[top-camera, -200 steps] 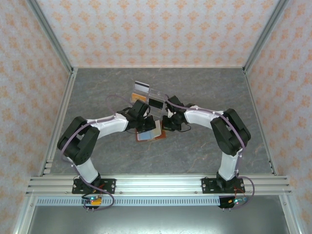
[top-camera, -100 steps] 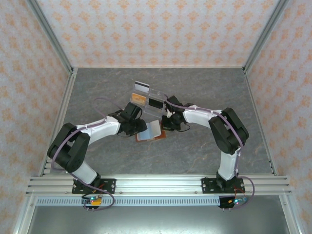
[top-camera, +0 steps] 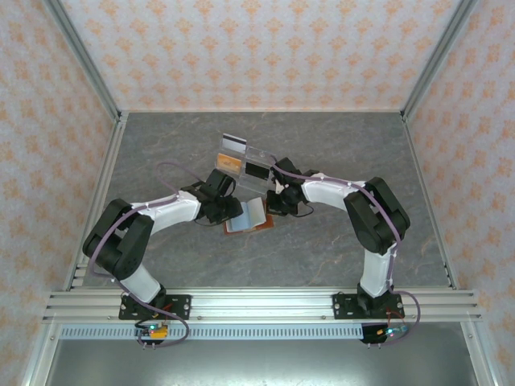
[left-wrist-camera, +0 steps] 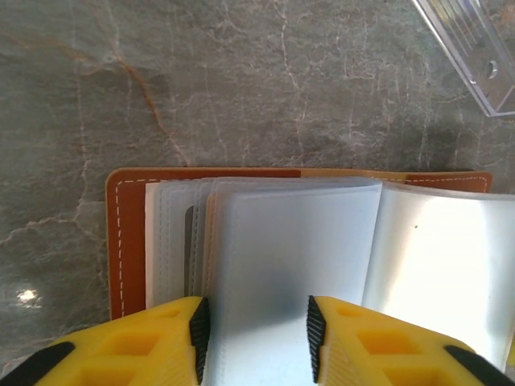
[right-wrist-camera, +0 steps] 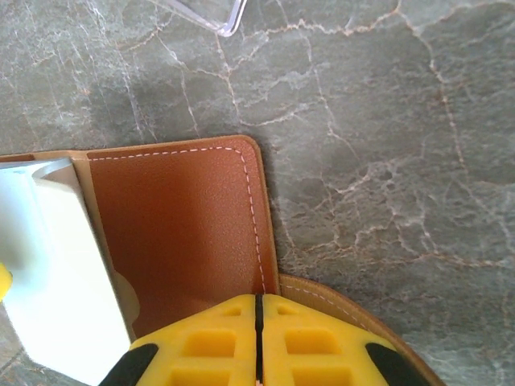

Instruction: Take the credit cards out of the card holder

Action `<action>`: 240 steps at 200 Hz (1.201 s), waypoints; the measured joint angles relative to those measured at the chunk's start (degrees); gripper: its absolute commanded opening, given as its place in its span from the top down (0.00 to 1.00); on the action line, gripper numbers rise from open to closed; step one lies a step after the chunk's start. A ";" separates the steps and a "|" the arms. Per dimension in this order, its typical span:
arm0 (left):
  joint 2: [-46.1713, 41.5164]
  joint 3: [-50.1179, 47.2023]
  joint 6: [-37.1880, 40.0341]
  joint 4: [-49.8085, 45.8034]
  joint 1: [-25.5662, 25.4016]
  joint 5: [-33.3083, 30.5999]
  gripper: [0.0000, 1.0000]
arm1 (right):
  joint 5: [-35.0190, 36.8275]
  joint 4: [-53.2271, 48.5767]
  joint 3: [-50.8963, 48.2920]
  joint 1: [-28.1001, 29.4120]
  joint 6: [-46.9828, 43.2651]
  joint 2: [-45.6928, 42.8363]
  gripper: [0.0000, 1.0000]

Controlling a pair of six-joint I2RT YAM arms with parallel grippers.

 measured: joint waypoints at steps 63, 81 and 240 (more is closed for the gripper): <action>0.00 -0.22 0.00 5.66 -0.07 6.19 0.67 | 0.17 0.00 0.00 0.00 0.00 0.00 0.92; 0.00 -0.22 0.02 7.06 -0.07 7.69 0.68 | 0.17 0.00 0.00 0.00 0.00 0.00 0.92; 8.37 3.43 -1.68 17.88 -2.14 16.55 0.56 | 6.47 5.46 -11.23 -0.15 3.48 -15.39 0.83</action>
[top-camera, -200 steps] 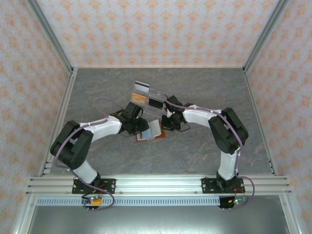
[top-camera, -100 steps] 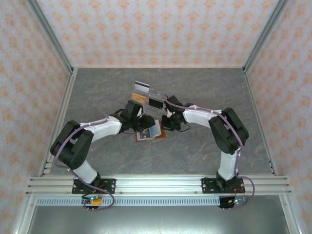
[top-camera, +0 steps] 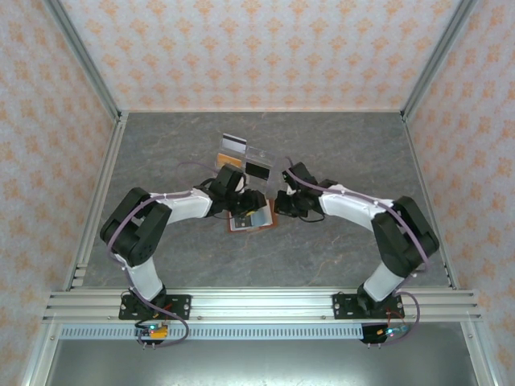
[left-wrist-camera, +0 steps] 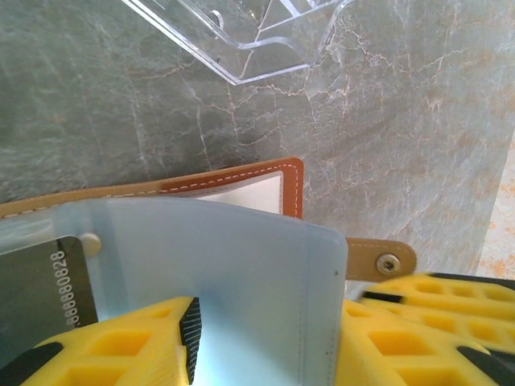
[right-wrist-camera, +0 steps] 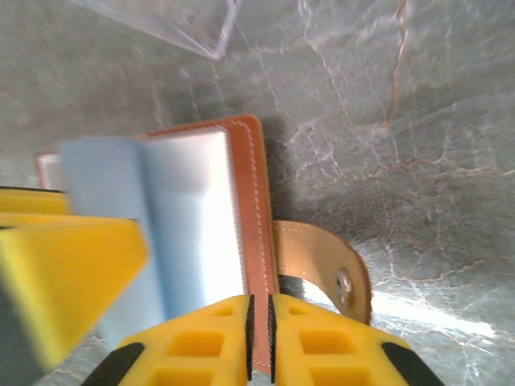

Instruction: Take the credit cards out of the card holder

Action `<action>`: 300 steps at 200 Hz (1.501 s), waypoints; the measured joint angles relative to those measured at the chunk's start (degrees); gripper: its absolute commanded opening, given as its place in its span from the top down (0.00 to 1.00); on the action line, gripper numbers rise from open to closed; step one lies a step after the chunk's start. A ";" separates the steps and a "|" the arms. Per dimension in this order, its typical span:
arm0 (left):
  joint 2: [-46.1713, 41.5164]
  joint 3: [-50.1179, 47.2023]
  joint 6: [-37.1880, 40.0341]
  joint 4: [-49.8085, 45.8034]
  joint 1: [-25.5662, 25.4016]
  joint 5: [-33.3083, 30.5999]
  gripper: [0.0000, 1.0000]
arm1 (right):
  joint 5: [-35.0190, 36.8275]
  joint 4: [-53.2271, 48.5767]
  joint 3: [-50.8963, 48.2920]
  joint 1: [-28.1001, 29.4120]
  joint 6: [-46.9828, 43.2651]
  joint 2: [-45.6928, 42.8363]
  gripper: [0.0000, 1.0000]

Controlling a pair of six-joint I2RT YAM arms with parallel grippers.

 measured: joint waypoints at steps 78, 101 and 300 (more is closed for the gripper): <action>1.29 1.38 0.09 0.35 -1.33 0.04 0.36 | 0.15 2.73 -0.76 -0.24 0.68 -2.82 0.83; 1.29 1.38 0.13 0.33 -1.33 -0.02 0.37 | -0.07 3.17 -0.98 -0.35 0.92 -2.82 0.83; -11.28 -2.01 8.11 -17.97 4.96 -12.22 0.75 | -10.64 3.02 9.22 4.20 4.42 10.67 0.71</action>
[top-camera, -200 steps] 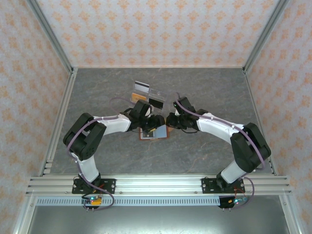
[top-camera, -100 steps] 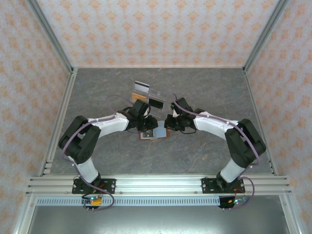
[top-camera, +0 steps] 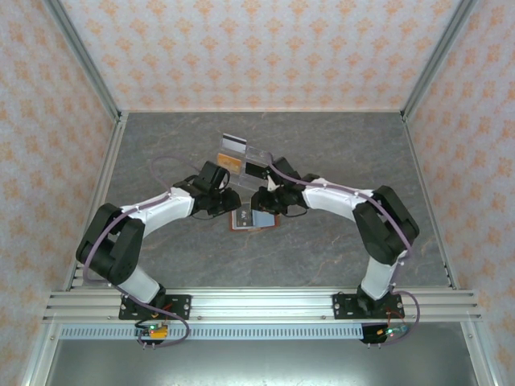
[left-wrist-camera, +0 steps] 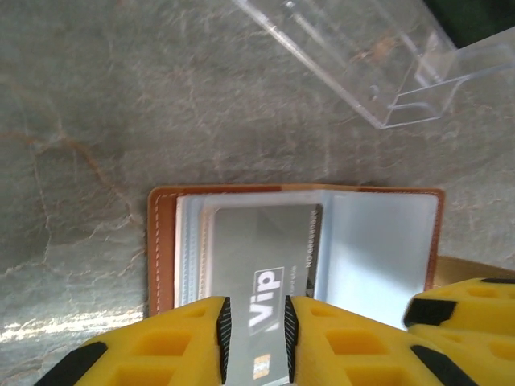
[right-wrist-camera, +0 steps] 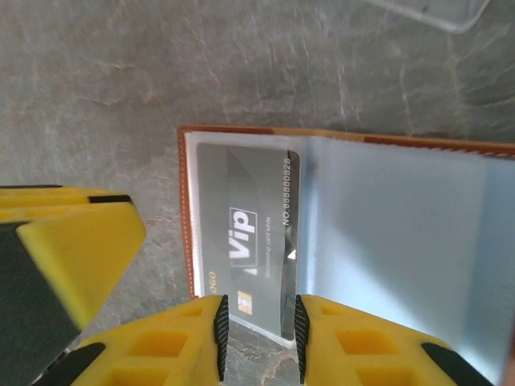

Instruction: Take the credit cards out of the card holder

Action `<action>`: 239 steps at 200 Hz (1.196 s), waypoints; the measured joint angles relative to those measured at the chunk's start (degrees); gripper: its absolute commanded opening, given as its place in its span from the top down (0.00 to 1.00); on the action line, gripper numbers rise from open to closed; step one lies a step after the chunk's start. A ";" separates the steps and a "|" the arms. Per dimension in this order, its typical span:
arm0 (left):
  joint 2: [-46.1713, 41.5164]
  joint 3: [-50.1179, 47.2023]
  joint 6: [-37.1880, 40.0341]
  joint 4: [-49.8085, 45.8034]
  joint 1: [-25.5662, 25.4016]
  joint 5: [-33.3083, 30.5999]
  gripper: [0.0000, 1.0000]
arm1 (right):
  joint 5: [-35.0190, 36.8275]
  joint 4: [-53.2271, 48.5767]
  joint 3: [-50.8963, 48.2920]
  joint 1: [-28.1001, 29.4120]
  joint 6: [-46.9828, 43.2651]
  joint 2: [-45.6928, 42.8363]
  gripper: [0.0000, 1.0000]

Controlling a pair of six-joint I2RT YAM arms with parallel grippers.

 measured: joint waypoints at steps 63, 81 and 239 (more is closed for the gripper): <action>3.26 -0.90 -2.12 1.70 0.00 1.09 0.85 | -0.66 1.18 0.42 -0.02 3.52 4.55 0.85; 3.69 -0.90 -2.08 2.12 0.00 1.51 0.87 | -0.61 2.05 0.42 -0.02 4.13 4.79 0.85; 5.42 -1.29 -1.95 3.52 0.00 1.53 0.93 | -0.98 7.32 -0.59 -0.46 7.04 6.32 0.84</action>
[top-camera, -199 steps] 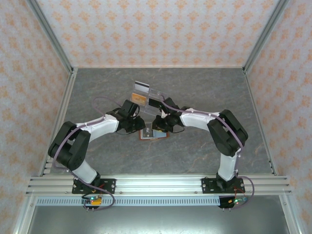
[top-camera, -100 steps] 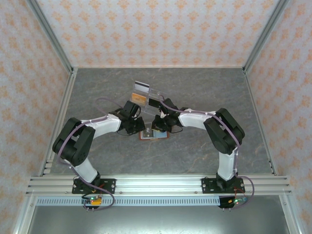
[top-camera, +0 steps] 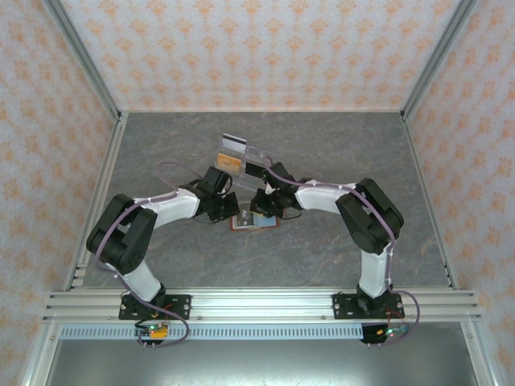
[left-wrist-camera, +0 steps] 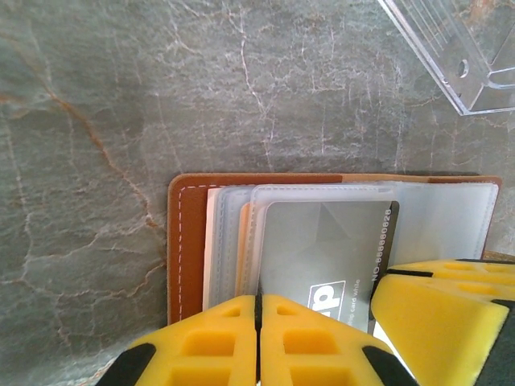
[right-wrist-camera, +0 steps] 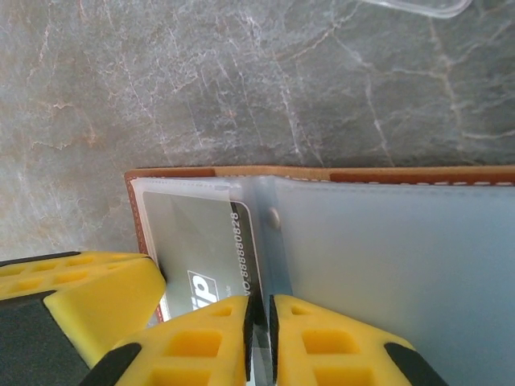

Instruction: Take the credit cards out of the card holder

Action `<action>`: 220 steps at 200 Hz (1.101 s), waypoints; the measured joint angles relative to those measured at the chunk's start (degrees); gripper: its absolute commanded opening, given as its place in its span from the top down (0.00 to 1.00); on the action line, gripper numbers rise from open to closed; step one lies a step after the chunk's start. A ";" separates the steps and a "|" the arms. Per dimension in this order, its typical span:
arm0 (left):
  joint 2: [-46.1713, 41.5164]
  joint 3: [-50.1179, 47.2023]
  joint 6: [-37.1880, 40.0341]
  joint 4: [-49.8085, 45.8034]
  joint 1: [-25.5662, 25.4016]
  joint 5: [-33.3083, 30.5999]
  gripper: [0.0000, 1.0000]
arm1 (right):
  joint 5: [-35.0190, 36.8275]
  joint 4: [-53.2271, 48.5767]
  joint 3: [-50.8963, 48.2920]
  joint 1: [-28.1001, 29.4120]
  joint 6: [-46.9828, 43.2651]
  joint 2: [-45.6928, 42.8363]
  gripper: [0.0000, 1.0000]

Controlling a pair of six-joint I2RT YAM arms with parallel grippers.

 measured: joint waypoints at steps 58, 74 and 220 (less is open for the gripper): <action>0.13 -0.02 0.02 0.44 0.00 -0.04 0.93 | 0.46 0.59 -0.42 0.00 -0.81 0.09 0.84; 0.20 -0.02 0.02 0.50 0.00 -0.04 0.94 | -0.59 2.51 -1.36 -0.15 -0.79 0.13 0.84; 0.04 0.42 0.37 -0.79 -0.07 -0.52 0.85 | -4.31 13.35 -9.64 -1.64 0.92 -2.71 1.00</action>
